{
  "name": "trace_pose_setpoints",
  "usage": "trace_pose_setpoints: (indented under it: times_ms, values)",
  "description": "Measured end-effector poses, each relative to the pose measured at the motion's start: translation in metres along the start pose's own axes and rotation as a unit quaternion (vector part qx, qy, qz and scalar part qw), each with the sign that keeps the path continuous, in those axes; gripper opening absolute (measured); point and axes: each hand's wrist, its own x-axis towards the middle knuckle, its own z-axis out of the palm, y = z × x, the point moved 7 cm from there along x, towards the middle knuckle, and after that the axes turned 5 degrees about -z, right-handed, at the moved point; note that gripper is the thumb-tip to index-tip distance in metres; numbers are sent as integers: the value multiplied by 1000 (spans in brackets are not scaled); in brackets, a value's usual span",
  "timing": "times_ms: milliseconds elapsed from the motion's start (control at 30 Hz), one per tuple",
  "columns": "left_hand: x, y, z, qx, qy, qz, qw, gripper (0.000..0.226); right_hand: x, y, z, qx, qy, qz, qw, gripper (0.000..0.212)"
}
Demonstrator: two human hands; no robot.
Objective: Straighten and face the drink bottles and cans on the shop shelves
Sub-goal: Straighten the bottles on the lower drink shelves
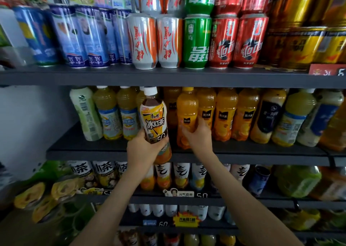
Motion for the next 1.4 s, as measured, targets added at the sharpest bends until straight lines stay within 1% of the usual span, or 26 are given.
trace_pose_setpoints:
  times_ms: [67,133,200,267,367,433,467,533,600,633,700,767,833,1000,1100,1200,1300,1400]
  values:
    - [1,-5,-7,-3,-1,-5,1000,45,3,-1,8,-29,-9,-8,999,67]
    - [2,-8,-12,-6,-1,-9,1000,44,1,1,17,-63,-38,7,997,76]
    - [5,-11,-16,-14,-5,-11,1000,43,-4,0,22,-105,-35,2,994,79]
    - [8,-10,-17,-16,-15,-10,1000,42,-6,-1,23,-129,-14,-7,992,78]
    - [11,-9,-13,-25,-37,-12,999,43,-2,-3,25,-121,0,-1,993,80]
    - [11,-8,-10,-29,-52,-13,998,42,-3,-5,25,-111,6,2,994,74]
    - [10,-8,-8,-32,-61,-11,998,41,-4,-8,24,-107,8,2,994,67]
    - [8,-6,-4,-41,-80,-13,996,39,-9,-15,17,-63,14,-8,998,46]
    - [3,-2,5,-39,-98,-14,994,35,-18,-26,5,27,-7,-17,999,31]
    - [-2,1,11,-34,-109,-10,993,32,-24,-29,-1,80,-35,-11,996,29]
    - [-14,10,26,-26,-131,3,991,33,-40,-30,-9,157,-111,14,981,37]
    - [-27,22,44,-7,-148,17,989,37,-51,-22,-23,154,-147,31,976,46]
    - [-38,37,63,16,-165,39,985,38,-54,-8,-46,136,-141,55,979,45]
    - [-82,86,125,23,-217,99,971,40,-63,25,-130,110,-122,109,980,45]
    - [-121,122,174,22,-247,129,960,44,-74,46,-198,80,-73,108,988,40]
    - [-167,162,228,20,-272,135,953,46,-86,71,-276,47,-22,103,993,30]
    - [-209,204,277,9,-293,149,944,44,-95,95,-350,23,26,108,994,34]
    - [-254,246,330,4,-335,164,928,47,-107,123,-424,26,63,120,990,25]
